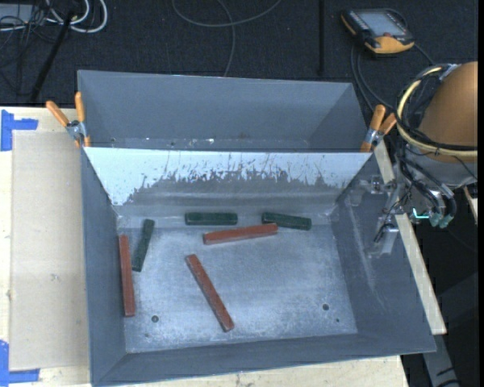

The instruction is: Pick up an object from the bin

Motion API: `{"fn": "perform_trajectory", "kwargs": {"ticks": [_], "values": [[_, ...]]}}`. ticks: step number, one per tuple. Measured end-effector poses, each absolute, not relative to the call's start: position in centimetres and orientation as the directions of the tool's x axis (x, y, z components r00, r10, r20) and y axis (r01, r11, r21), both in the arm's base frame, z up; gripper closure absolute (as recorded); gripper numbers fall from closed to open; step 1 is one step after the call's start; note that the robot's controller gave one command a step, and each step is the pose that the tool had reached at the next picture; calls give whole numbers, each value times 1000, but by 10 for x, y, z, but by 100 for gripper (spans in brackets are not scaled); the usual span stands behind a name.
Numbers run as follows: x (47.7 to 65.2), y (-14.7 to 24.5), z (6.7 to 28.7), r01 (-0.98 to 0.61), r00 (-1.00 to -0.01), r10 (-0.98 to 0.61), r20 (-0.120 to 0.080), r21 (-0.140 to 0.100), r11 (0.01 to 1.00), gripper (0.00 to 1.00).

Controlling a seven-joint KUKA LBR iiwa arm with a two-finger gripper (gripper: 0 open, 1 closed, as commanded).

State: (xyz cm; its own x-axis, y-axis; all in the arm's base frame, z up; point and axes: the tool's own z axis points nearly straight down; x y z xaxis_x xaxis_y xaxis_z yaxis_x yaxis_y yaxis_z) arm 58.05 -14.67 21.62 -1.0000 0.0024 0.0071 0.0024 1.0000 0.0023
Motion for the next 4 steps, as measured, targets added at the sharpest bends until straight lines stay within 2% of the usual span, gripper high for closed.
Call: {"fn": "perform_trajectory", "kwargs": {"ticks": [1,2,3,4], "values": [[582,-146,221,0,-1000,0,0,0,1000,0],[590,-108,196,53,-999,52,-4,-3,999,0],[580,-75,148,-440,-898,-440,1,2,898,100],[580,-75,148,-440,-898,-440,0,1,898,100]]}}
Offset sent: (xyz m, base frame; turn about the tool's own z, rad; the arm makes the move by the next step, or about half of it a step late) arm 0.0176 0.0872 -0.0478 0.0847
